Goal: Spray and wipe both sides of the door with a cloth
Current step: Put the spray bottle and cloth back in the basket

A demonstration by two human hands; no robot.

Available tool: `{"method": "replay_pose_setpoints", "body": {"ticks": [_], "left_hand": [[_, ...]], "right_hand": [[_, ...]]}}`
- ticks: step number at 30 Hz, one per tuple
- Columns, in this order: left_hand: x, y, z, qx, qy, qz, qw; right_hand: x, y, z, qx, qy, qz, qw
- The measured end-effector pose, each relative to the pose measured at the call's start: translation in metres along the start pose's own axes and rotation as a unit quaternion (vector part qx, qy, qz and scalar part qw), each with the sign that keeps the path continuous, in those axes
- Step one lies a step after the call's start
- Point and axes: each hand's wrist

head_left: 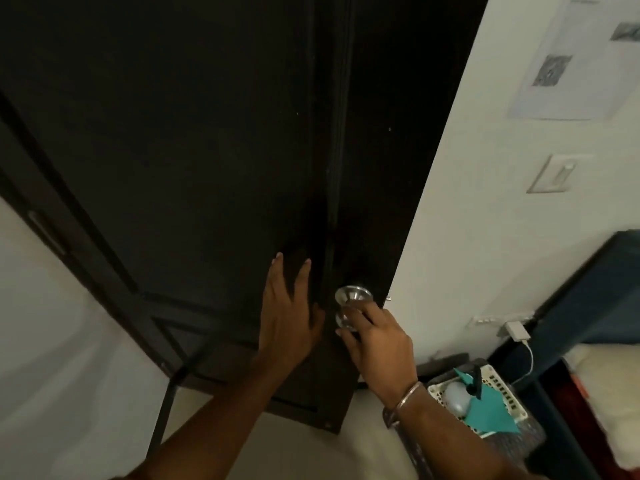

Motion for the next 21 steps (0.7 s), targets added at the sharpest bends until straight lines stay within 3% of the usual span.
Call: {"method": "replay_pose_setpoints", "body": {"ticks": [6, 21], "left_hand": [[0.008, 0.016, 0.008, 0.014, 0.003, -0.002, 1.0], [0.06, 0.044, 0.037, 0.096, -0.027, 0.007, 0.995]], "right_hand": [[0.012, 0.023, -0.01, -0.007, -0.008, -0.025, 1.0], [0.127, 0.097, -0.054, 0.055, 0.087, -0.018, 0.995]]}}
Point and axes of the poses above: each hand's wrist, its own x-axis towards the middle knuckle, its own y-axis out of the palm, z = x × y, and after that the axes turned 14 degrees about -z, right-handed
